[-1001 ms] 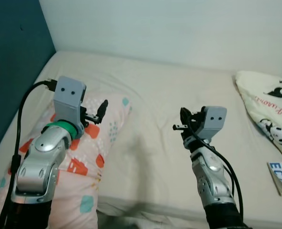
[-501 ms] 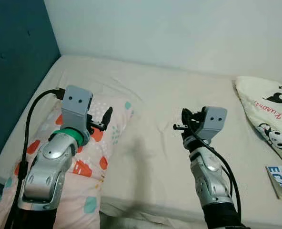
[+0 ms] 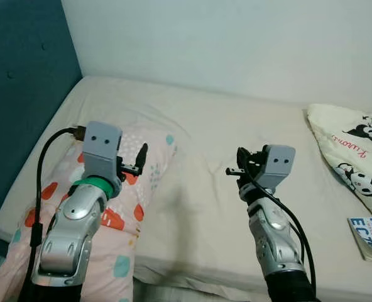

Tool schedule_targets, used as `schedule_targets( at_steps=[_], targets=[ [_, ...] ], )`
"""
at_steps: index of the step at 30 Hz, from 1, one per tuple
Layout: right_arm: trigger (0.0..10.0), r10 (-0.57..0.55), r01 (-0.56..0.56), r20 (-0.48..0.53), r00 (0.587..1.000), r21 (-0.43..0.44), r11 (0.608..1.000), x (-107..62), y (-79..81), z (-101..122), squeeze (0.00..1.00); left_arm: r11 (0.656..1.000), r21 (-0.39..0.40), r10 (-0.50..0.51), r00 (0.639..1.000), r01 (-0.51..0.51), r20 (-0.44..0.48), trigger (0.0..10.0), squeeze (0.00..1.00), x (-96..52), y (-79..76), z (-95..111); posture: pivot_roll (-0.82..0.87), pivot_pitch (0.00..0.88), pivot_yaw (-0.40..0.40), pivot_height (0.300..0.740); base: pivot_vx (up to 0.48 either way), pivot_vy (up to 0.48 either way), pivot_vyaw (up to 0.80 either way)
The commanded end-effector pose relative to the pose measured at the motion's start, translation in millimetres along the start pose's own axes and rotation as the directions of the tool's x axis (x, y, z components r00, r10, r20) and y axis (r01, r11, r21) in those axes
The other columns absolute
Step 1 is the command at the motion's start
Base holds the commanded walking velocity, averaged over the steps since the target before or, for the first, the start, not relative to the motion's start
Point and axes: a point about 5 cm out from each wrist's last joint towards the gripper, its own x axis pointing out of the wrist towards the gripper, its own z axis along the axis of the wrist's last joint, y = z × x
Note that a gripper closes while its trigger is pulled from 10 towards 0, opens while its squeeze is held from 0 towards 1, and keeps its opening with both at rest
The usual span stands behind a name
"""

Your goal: Clean up the room

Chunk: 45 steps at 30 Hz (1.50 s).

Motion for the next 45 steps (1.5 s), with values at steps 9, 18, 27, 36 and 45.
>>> schedule_targets(
  at_steps=[9, 18, 27, 36, 45],
  targets=[
    [10.0, -0.022, 0.022, -0.024, 0.999, -0.007, 1.0, -4.3, -4.9, -7, 0.0, 1.0, -0.012, 0.018, 1.0, -0.018, 0.002, 10.0, 0.0, -0.1, 1.8, -4, 0.05, 0.085, 0.008, 0.74, 0.0, 0.273, 0.0],
    [10.0, -0.025, 0.025, -0.027, 0.999, -0.012, 1.0, -4.7, -6.8, -7, 0.0, 0.999, -0.021, 0.034, 0.999, -0.034, -0.004, 10.0, 0.0, 2.0, 4.9, -6, 0.04, 0.086, 0.009, 0.74, 0.0, 0.442, 0.0],
    [10.0, -0.026, 0.026, -0.027, 0.999, -0.015, 1.0, -5.2, -6.9, -7, 0.0, 0.999, -0.016, 0.046, 0.999, -0.047, -0.009, 10.0, 0.0, 3.2, 7.6, -7, 0.04, 0.084, 0.011, 0.74, 0.0, 0.48, 0.0],
    [10.0, -0.028, 0.028, -0.024, 0.999, -0.016, 0.999, -5.2, -6.8, -7, 0.0, 0.998, 0.02, 0.064, 0.998, -0.064, -0.014, 10.0, 0.0, 5.7, 11.5, -8, 0.04, 0.081, 0.016, 0.74, 0.0, 0.053, 0.0],
    [10.0, -0.033, 0.033, -0.024, 0.999, -0.021, 0.999, -6.1, -8.0, -7, 0.0, 0.998, 0.026, 0.065, 0.998, -0.064, -0.026, 10.0, 0.0, 6.6, 10.7, -11, 0.04, 0.083, 0.018, 0.74, 0.0, 0.0, 0.0]
  ],
)
